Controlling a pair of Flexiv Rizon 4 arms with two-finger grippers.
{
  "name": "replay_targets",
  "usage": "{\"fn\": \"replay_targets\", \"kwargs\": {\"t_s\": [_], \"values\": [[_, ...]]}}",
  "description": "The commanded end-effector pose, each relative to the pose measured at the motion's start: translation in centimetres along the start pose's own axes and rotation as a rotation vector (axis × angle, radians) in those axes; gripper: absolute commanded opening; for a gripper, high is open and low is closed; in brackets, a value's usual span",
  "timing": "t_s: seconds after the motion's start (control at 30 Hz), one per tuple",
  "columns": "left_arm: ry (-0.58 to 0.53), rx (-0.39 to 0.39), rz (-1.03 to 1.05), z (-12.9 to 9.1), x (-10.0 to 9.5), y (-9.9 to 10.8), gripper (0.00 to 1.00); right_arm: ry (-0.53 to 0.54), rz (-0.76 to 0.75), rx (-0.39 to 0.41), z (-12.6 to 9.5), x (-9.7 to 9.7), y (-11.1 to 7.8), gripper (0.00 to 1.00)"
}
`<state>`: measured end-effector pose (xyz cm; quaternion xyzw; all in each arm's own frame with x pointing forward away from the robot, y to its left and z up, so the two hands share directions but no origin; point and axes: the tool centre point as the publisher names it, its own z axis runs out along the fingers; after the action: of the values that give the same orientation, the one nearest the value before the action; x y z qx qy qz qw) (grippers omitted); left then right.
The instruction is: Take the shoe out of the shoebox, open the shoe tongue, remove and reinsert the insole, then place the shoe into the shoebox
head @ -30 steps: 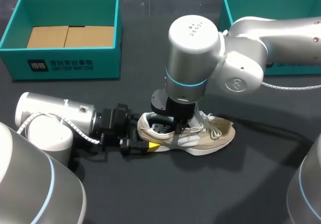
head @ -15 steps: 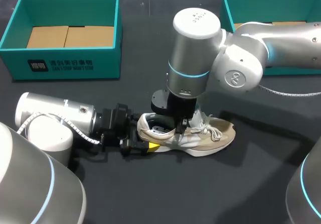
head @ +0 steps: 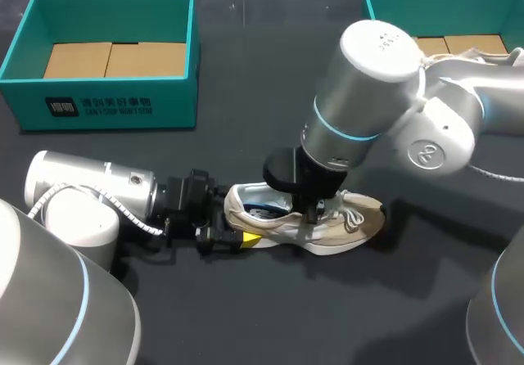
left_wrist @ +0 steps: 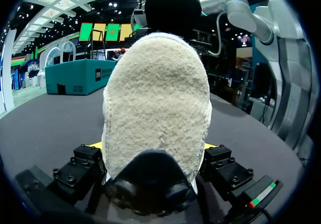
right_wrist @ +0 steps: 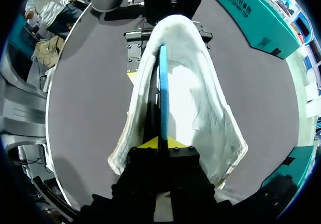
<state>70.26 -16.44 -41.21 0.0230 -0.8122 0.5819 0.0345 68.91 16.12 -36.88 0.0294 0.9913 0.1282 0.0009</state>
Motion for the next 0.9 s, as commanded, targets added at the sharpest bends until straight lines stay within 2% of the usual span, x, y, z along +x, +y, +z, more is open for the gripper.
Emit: {"fn": "replay_targets", "kwargs": {"t_s": [0.03, 0.37, 0.7, 0.9], "values": [[-0.003, -0.001, -0.002, 0.3, 0.2, 0.5, 0.00, -0.025, -0.038, -0.128, -1.9, 0.9, -1.8, 0.00], [-0.003, -0.001, -0.002, 0.3, 0.2, 0.5, 0.00, -0.020, -0.188, -0.212, -3.0, -0.3, 0.1, 0.00], [-0.003, -0.001, -0.002, 0.3, 0.2, 0.5, 0.00, -0.001, -0.324, -0.224, -4.4, -0.5, 2.9, 0.00], [-0.003, -0.001, -0.002, 0.3, 0.2, 0.5, 0.00, 0.007, -0.357, -0.234, -4.4, -0.8, 3.3, 0.00]]}}
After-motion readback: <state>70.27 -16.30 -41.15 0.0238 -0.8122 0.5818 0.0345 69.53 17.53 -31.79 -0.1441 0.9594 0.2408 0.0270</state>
